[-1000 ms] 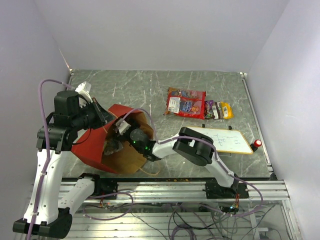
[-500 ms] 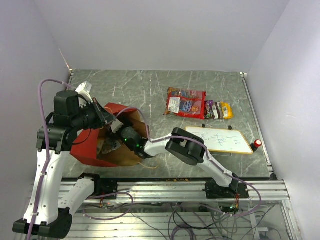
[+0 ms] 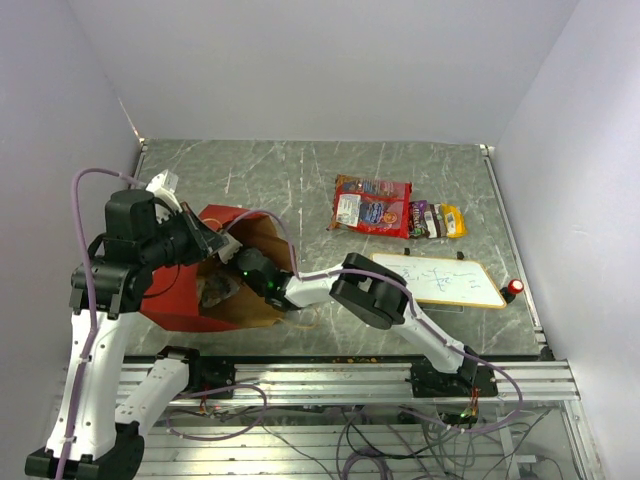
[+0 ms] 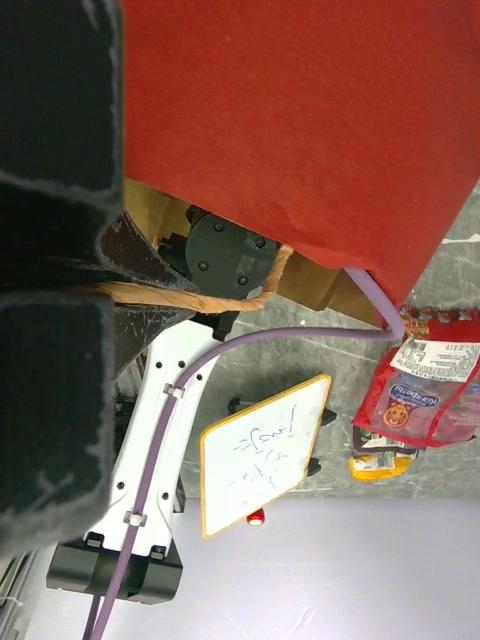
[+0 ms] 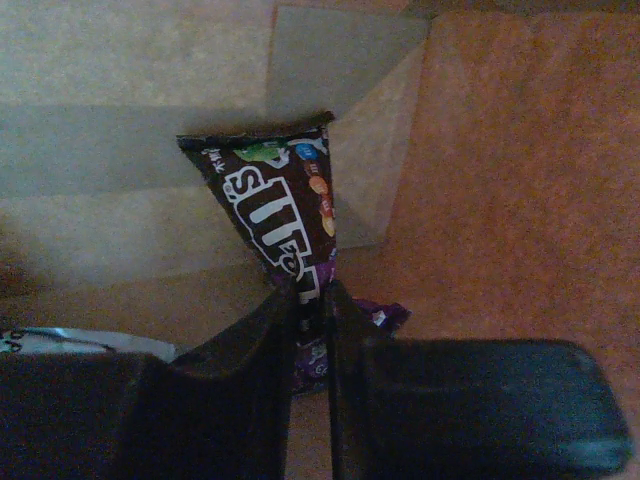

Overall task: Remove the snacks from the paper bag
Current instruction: Take out the snack from the paper bag.

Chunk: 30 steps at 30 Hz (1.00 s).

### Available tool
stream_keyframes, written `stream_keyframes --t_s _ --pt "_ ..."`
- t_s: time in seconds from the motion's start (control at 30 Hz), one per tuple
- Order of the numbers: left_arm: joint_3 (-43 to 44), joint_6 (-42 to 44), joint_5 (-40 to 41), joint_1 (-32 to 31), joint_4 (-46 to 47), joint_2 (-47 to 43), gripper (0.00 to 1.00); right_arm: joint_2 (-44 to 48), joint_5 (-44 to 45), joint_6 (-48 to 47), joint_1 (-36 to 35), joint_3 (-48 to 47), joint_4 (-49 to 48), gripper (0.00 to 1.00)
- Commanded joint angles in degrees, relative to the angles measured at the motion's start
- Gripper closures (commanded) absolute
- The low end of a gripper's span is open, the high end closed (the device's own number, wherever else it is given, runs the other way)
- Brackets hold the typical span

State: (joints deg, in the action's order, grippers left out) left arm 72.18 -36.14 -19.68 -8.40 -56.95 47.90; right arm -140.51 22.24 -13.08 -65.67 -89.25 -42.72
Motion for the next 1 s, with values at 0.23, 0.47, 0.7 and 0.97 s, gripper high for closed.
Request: stream_keyframes --t_s 0.23,0.47,0.7,0.97 --pt "-4.8 -3.2 3.8 -0.3 0.9 -2.9 0.93 11.9 -5.1 4.6 -0.1 7.1 7.8 1.00" --pt "-4.6 -3.0 5.0 -0.3 2.9 -1.5 0.93 24.1 -11.4 10.9 -0.1 17.4 11.9 1.00" --pt "-2.8 0.3 6.1 -0.3 3.8 1.5 0.93 38.0 -12.8 15.1 -0.2 28.8 18.1 1.00" --pt "-5.9 -0.6 5.7 -0.3 7.2 3.2 0.93 62.7 -21.4 1.9 -0.2 43.7 29.1 1.00"
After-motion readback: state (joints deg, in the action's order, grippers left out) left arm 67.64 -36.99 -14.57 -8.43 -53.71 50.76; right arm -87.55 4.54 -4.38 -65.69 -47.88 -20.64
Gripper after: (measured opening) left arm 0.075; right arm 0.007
